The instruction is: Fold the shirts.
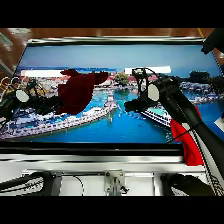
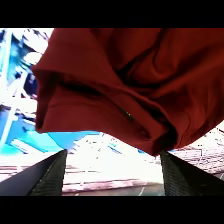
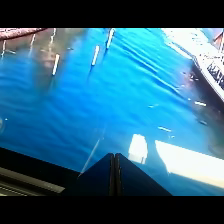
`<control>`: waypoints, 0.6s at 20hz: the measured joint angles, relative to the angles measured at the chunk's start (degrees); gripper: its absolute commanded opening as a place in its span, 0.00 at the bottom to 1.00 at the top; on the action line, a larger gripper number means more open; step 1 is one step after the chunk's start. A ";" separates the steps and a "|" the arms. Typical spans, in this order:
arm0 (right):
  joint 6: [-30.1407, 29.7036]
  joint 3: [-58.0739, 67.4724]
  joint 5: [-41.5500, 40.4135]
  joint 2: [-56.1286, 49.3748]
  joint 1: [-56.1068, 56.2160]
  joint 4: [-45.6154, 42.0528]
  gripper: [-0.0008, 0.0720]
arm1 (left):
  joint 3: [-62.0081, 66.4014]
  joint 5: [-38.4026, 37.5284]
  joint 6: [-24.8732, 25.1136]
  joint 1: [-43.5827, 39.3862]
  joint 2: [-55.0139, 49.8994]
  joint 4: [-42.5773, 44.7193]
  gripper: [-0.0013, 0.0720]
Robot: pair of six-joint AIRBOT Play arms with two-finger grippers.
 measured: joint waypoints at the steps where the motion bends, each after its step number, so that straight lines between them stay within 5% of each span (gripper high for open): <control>1: 0.04 0.00 0.00 -0.13 0.00 0.04 0.10 | 0.00 0.09 -0.22 0.04 -1.40 -1.57 1.00; 8: 0.13 0.00 -0.15 -1.40 0.00 0.63 0.10 | 0.00 6.40 -0.83 -1.09 -6.58 -6.82 1.00; 9: 0.13 0.00 -0.24 -1.46 0.00 0.81 0.10 | 0.02 7.78 -0.83 -1.18 -6.99 -7.23 0.90; 12: -0.52 0.00 -0.28 -1.57 0.00 1.20 0.10 | 0.17 9.92 -0.85 -1.27 -8.22 -8.31 0.18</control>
